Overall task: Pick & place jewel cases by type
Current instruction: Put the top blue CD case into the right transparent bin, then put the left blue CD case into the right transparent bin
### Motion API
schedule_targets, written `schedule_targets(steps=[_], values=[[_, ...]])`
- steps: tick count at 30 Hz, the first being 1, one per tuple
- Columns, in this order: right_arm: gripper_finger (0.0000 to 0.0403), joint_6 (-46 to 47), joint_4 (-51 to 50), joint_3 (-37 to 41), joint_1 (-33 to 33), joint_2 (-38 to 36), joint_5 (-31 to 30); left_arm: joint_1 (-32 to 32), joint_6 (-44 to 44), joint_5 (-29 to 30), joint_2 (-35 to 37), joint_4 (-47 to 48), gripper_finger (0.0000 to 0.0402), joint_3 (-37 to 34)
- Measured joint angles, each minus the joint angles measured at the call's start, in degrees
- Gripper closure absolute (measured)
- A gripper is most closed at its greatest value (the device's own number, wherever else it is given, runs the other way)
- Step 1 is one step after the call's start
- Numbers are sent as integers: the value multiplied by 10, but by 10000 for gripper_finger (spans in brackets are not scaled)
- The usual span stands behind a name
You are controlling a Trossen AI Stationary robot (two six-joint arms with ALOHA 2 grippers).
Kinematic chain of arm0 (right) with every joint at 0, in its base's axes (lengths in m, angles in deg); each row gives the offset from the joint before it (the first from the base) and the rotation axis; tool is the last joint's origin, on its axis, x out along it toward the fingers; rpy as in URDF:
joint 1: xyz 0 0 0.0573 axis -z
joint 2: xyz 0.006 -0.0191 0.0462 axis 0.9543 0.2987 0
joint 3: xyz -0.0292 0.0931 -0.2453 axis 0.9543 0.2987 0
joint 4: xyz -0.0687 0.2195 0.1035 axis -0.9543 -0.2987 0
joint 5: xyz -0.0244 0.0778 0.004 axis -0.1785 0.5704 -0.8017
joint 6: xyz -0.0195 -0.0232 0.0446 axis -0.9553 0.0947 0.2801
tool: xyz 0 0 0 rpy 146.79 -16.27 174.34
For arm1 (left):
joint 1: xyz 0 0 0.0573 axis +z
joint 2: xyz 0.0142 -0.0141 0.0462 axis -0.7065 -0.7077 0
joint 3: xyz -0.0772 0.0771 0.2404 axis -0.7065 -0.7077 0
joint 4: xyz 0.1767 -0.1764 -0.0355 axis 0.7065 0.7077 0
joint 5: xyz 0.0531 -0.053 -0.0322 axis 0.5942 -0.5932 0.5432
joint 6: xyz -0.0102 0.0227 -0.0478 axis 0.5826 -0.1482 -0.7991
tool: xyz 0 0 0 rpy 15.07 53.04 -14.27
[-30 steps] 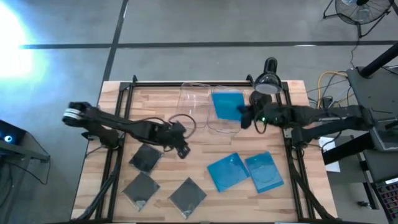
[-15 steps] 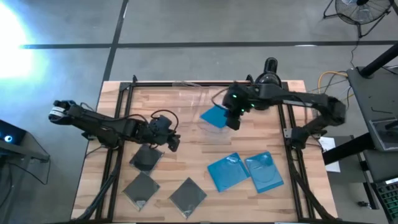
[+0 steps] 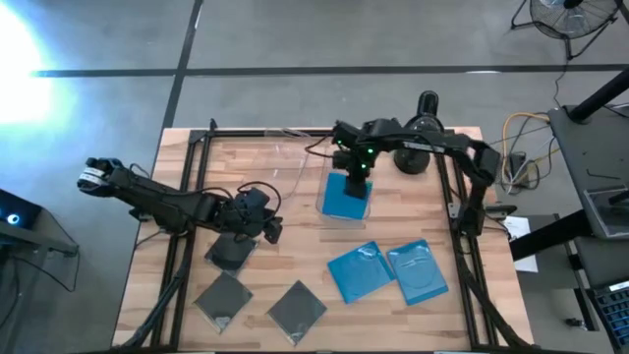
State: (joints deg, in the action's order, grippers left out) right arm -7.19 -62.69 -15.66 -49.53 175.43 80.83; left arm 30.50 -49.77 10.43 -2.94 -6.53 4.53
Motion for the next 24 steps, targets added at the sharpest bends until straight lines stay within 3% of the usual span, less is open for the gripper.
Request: schedule_targets(steps=[10, 17, 21, 24], values=[[175, -5, 24, -42, -16, -3, -336, 0, 19, 3, 0, 6, 253, -9], [112, 60, 24, -46, -23, -67, -352, 0, 35, 1, 1, 10, 253, -27], [98, 110, 8, -30, -26, -115, -327, 0, 51, -3, 1, 11, 253, -34], [97, 173, -22, -7, -45, -131, -356, 0, 77, -3, 2, 11, 253, -35]])
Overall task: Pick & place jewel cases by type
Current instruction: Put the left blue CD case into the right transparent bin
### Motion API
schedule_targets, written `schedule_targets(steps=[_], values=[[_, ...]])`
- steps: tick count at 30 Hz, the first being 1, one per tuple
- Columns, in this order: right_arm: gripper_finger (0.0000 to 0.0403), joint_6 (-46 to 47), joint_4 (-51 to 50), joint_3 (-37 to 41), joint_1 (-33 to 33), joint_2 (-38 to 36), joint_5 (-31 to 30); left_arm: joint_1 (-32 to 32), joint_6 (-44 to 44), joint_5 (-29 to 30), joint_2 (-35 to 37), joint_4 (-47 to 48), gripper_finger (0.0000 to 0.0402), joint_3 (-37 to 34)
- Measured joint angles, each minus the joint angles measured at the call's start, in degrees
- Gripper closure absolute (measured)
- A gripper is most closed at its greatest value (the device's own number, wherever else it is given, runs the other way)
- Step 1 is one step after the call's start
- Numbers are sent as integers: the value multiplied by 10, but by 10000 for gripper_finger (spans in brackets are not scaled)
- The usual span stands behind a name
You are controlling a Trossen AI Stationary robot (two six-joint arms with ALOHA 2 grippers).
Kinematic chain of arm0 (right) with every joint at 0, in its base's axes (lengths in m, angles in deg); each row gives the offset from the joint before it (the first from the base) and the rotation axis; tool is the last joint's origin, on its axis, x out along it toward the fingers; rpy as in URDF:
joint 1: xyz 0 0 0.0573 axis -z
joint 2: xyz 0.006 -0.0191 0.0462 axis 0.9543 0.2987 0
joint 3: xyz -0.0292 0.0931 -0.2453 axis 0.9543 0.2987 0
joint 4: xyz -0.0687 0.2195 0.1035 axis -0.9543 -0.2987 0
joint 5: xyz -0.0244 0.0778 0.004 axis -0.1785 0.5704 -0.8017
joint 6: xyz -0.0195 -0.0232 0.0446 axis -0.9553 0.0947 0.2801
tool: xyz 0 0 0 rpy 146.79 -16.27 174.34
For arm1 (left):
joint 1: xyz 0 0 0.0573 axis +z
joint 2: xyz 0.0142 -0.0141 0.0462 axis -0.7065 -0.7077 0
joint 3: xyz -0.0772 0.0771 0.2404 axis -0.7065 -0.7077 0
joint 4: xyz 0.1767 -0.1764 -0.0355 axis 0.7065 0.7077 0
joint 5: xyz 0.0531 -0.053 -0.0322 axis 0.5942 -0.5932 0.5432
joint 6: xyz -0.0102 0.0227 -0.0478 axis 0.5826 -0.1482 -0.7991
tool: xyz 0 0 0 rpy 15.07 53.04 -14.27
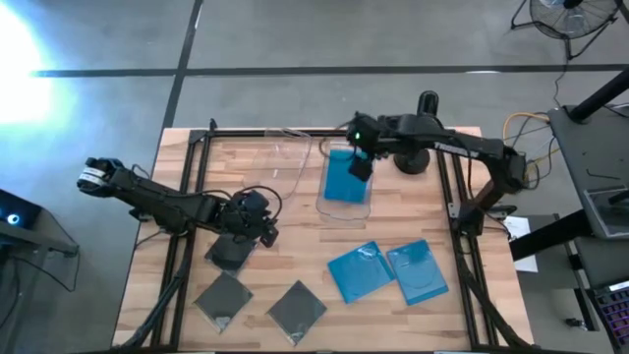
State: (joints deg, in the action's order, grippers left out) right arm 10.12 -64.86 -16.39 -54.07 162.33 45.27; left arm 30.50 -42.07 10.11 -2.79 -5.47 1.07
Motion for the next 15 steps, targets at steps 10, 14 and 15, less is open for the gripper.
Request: schedule_targets(steps=[10, 14, 15], values=[[100, 299, -33, 192, -147, -86, 90, 1, 71, -12, 0, -1, 253, 0], [108, 465, 38, 301, -234, -114, 151, 4, 112, -72, -1, -47, 253, -10], [110, 502, 71, 324, -249, -119, 153, 3, 119, -93, -1, -72, 253, -18]])
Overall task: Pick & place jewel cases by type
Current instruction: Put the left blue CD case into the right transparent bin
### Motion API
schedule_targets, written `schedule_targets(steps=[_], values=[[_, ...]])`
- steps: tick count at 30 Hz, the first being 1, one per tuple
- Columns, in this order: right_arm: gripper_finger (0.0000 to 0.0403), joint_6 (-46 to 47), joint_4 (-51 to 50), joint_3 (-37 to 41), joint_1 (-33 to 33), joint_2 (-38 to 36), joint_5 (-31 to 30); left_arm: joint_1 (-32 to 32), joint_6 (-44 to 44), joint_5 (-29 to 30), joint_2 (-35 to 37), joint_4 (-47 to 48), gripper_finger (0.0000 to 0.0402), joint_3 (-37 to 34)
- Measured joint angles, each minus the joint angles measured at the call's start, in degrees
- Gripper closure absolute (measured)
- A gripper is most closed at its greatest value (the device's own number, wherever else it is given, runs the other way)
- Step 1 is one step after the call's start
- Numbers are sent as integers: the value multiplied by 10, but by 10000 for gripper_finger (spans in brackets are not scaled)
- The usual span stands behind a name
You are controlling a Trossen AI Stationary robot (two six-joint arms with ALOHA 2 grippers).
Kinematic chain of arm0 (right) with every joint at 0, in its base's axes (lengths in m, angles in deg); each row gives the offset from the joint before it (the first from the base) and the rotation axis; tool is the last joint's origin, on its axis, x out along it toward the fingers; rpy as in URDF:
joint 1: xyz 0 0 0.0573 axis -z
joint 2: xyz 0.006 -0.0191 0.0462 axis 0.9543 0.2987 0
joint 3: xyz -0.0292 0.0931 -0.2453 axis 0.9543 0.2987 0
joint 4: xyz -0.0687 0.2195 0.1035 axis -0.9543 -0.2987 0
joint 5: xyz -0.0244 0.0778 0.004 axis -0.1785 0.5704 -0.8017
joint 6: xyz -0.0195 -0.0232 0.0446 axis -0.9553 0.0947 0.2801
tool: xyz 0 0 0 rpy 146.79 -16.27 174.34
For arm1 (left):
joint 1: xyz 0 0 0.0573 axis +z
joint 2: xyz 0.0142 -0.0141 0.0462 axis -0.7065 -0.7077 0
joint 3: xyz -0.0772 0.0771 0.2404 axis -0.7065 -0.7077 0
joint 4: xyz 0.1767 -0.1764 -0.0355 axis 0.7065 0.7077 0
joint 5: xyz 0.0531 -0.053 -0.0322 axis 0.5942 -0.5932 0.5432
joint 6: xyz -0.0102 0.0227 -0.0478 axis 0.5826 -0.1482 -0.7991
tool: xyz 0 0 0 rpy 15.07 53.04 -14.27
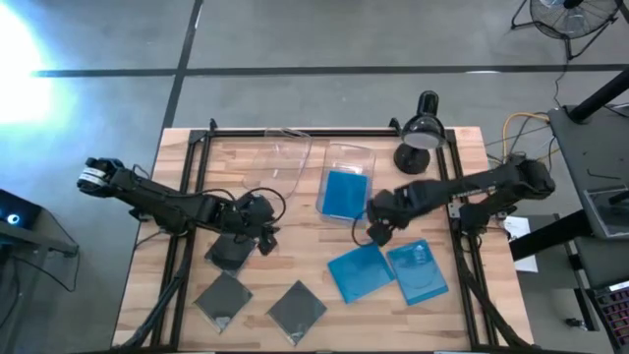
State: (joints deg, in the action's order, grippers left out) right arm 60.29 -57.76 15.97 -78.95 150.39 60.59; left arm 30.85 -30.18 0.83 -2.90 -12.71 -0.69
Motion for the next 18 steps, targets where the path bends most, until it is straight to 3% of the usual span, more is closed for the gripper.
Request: schedule_targets(steps=[4, 9, 15, 18], values=[[112, 86, 78, 58, -35, -20, 12, 0, -2, -70, -3, -113, 253, -44], [112, 65, 157, 118, -45, -12, 28, -20, -37, -86, -53, -188, 253, -67], [112, 2, 234, 170, -45, -10, 39, -55, -53, -72, -193, -273, 255, 7], [112, -17, 267, 195, -46, -9, 48, -64, -46, -72, -270, -273, 255, 64]])
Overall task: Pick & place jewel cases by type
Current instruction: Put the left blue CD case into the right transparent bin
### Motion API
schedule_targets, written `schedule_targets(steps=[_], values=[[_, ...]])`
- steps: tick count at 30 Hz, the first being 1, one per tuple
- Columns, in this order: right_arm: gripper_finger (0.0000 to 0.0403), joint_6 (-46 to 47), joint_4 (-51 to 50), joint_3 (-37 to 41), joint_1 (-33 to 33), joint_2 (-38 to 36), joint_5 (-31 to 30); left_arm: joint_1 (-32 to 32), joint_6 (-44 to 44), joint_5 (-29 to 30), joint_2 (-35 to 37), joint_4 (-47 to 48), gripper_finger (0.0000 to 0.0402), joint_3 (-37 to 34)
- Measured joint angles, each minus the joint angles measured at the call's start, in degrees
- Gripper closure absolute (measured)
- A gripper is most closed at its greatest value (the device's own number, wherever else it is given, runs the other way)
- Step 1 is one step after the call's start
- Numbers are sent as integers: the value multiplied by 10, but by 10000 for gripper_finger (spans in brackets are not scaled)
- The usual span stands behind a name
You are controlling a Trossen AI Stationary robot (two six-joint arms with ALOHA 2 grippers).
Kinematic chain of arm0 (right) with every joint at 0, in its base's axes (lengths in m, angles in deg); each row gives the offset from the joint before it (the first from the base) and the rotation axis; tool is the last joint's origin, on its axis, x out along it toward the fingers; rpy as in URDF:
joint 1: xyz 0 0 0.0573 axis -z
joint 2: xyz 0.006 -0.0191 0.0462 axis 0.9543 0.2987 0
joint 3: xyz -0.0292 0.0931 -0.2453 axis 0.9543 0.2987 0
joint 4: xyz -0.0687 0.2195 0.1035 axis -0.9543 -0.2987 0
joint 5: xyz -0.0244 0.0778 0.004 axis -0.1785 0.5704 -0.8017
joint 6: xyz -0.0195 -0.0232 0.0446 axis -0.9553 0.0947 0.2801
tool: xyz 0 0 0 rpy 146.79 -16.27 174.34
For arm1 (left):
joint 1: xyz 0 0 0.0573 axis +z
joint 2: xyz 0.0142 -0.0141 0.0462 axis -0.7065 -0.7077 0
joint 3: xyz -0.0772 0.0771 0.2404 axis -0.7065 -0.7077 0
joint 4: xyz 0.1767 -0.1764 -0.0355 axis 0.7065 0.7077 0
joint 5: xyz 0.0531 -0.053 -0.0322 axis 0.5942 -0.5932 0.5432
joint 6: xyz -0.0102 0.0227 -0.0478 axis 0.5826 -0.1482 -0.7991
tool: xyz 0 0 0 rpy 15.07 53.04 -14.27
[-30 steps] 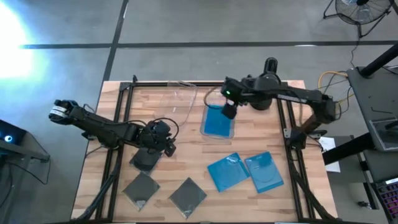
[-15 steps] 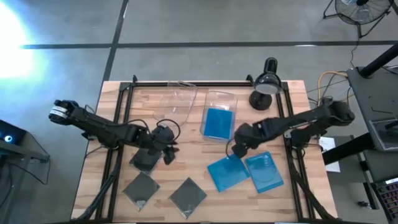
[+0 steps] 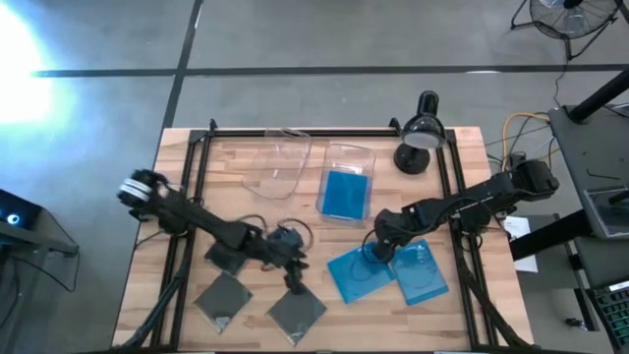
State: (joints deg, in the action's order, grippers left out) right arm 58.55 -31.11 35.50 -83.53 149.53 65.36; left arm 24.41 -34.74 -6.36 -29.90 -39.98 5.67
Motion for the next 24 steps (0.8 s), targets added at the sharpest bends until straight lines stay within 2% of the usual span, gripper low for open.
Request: schedule_targets(steps=[7, 13, 19, 24], values=[[113, -9, 139, 50, 0, -1, 59, 1, -19, -16, -123, 8, 255, 97], [113, -4, 188, 68, 1, 3, 70, 3, -32, -23, -191, 0, 255, 152], [113, -1, 231, 63, 2, 32, 100, 13, -36, -33, -241, 13, 255, 188], [112, -11, 221, 45, 3, 35, 131, 21, -44, -51, -242, 16, 255, 186]])
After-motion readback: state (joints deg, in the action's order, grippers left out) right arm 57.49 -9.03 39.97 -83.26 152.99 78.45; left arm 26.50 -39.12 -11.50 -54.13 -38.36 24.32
